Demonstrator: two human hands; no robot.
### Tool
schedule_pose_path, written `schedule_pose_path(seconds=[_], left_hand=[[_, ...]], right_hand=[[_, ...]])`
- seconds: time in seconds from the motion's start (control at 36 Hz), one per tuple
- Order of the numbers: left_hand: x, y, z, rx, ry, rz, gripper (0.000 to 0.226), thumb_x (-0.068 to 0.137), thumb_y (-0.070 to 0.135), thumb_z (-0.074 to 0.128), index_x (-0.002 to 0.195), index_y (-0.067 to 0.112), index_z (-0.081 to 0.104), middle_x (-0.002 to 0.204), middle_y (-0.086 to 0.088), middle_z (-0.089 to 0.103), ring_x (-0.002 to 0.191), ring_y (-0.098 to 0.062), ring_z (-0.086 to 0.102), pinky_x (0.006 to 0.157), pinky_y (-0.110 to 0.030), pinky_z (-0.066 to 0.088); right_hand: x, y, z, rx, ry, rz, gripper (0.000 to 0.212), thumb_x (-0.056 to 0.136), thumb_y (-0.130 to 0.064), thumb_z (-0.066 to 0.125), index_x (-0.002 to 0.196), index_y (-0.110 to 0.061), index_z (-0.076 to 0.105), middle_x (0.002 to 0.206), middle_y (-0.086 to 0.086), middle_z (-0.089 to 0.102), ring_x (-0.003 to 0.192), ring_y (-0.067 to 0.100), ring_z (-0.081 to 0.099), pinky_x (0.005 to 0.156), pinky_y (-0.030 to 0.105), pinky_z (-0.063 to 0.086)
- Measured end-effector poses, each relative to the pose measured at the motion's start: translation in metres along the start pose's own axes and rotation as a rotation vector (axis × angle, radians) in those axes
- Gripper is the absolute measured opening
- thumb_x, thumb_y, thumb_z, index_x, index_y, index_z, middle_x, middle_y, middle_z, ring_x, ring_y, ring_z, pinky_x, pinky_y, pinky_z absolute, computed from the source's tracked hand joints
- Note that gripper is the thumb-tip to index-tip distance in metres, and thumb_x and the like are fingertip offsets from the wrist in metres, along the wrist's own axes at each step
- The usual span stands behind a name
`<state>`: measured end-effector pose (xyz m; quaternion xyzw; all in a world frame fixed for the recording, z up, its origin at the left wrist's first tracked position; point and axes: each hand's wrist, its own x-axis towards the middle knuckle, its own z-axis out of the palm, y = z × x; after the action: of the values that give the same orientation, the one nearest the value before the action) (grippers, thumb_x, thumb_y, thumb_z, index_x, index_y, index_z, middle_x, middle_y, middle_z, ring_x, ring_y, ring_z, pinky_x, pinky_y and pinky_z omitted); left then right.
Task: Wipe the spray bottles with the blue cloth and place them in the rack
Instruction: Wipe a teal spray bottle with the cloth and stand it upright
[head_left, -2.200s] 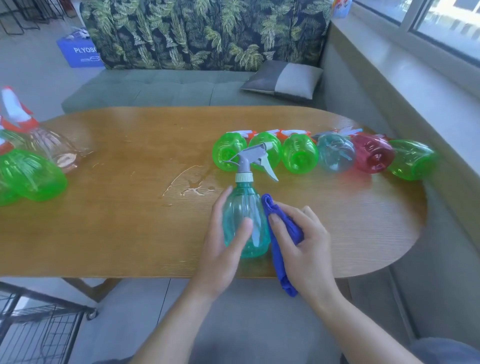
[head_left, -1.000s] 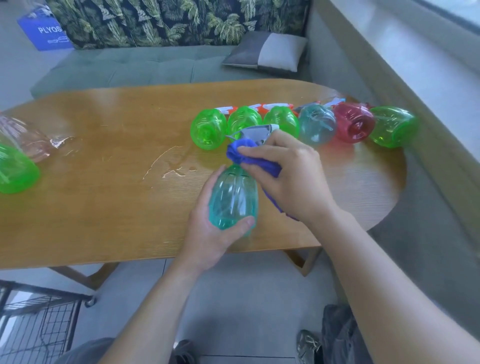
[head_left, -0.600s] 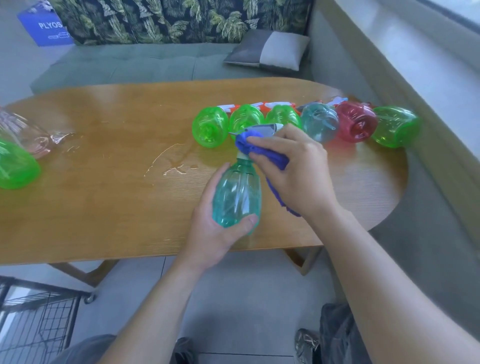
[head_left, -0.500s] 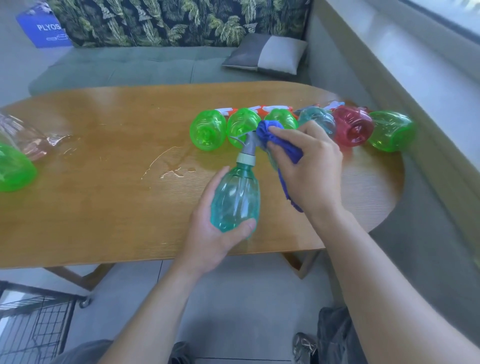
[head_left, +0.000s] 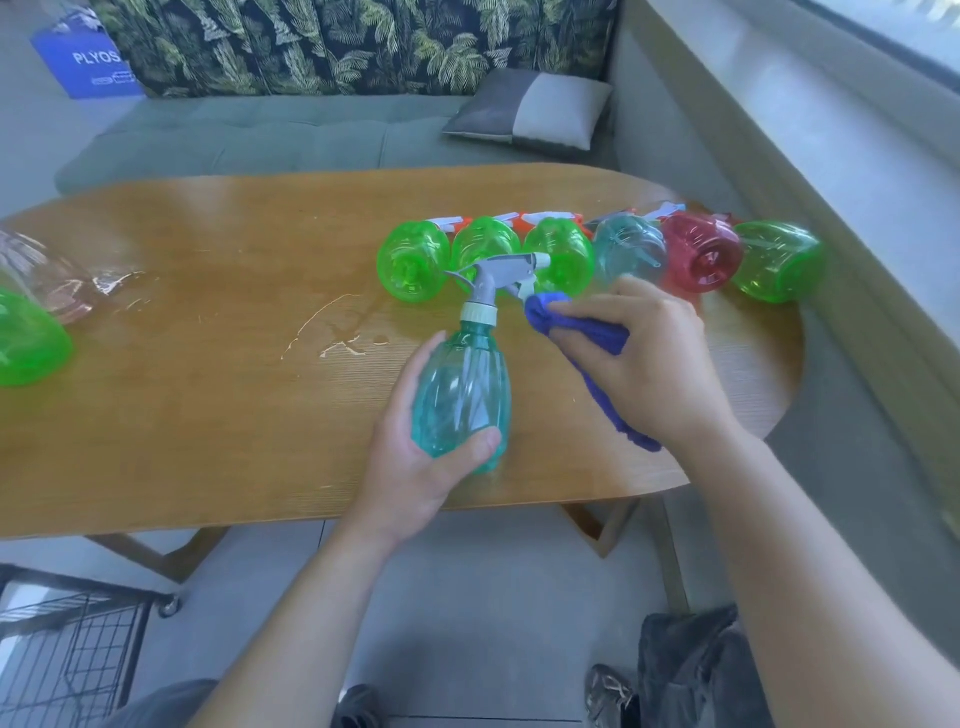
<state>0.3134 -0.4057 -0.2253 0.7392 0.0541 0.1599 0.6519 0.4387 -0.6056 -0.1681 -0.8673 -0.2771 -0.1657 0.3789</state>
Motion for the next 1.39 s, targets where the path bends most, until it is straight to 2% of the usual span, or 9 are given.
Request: schedule_pose_path(seconds=[0.08,0.17,0.36,0.5,0.72,0.97,1.11,1.25,1.39], left_hand=[[0.000,0.001,-0.001,0.005,-0.008,0.000,0.095,0.075,0.034,0.090,0.159,0.036,0.045,0.150,0.011,0.062,0.140,-0.018,0.059,0.118,-0.043,0.049],[0.000,0.001,0.000,0.003,-0.030,0.003,0.094,0.077,0.022,0.091,0.158,0.036,0.045,0.147,0.014,0.063,0.138,-0.017,0.062,0.114,-0.034,0.052],[0.002,-0.002,0.000,-0.019,0.006,0.009,0.091,0.080,0.018,0.087,0.159,0.033,0.045,0.149,0.014,0.062,0.139,-0.013,0.060,0.113,-0.030,0.051],[0.001,0.001,0.000,-0.022,0.016,0.009,0.093,0.076,0.035,0.087,0.159,0.035,0.045,0.148,0.017,0.063,0.139,-0.011,0.060,0.112,-0.026,0.050],[-0.001,0.003,-0.001,-0.006,-0.027,0.019,0.095,0.073,0.036,0.088,0.158,0.037,0.046,0.149,0.020,0.061,0.139,-0.013,0.060,0.114,-0.031,0.050],[0.001,0.001,0.000,-0.010,-0.043,0.020,0.096,0.075,0.028,0.090,0.159,0.034,0.046,0.151,0.015,0.060,0.140,-0.014,0.060,0.110,-0.026,0.052],[0.000,0.002,0.000,-0.019,-0.051,0.013,0.096,0.075,0.027,0.090,0.160,0.034,0.045,0.151,0.012,0.061,0.139,-0.015,0.060,0.107,-0.024,0.052],[0.000,0.003,0.000,-0.050,-0.050,0.001,0.097,0.073,0.031,0.089,0.159,0.034,0.045,0.149,0.010,0.063,0.137,-0.017,0.063,0.107,-0.027,0.054],[0.000,0.001,-0.001,-0.035,-0.053,0.001,0.097,0.073,0.032,0.089,0.159,0.034,0.045,0.151,0.008,0.062,0.140,-0.019,0.061,0.109,-0.028,0.053]], right_hand=[[0.008,-0.009,0.007,0.073,0.170,-0.009,0.023,0.094,-0.034,0.077,0.116,-0.028,0.080,0.085,-0.012,0.057,0.080,0.008,0.057,0.074,0.035,0.052],[0.011,-0.013,0.018,0.075,0.195,-0.011,0.025,0.094,-0.035,0.076,0.118,-0.027,0.079,0.087,-0.007,0.059,0.077,0.009,0.056,0.071,0.038,0.053],[0.003,-0.004,0.021,-0.011,0.002,-0.019,0.023,0.093,-0.038,0.076,0.116,-0.036,0.080,0.086,-0.009,0.058,0.076,0.015,0.059,0.070,0.043,0.054],[0.003,0.008,0.002,0.018,-0.182,0.060,0.020,0.091,-0.037,0.079,0.111,-0.037,0.081,0.086,-0.017,0.062,0.083,0.009,0.063,0.082,0.038,0.055],[0.009,0.000,0.007,0.173,0.213,0.137,0.020,0.096,-0.028,0.075,0.116,-0.029,0.079,0.086,-0.014,0.058,0.082,0.000,0.059,0.079,0.015,0.044],[0.013,0.002,0.017,0.128,0.246,0.188,0.021,0.097,-0.034,0.073,0.117,-0.032,0.079,0.089,-0.010,0.060,0.082,0.005,0.060,0.077,0.027,0.051],[0.012,-0.004,0.014,0.176,0.269,0.126,0.022,0.096,-0.028,0.075,0.118,-0.026,0.079,0.087,-0.010,0.057,0.081,0.000,0.057,0.078,0.015,0.045],[0.013,0.003,0.016,0.131,0.236,0.170,0.022,0.096,-0.032,0.074,0.118,-0.029,0.079,0.088,-0.008,0.060,0.082,0.004,0.058,0.077,0.023,0.049],[0.013,-0.001,0.010,0.200,0.252,0.143,0.023,0.096,-0.027,0.075,0.119,-0.025,0.079,0.091,-0.002,0.063,0.086,0.003,0.058,0.082,0.015,0.045]])
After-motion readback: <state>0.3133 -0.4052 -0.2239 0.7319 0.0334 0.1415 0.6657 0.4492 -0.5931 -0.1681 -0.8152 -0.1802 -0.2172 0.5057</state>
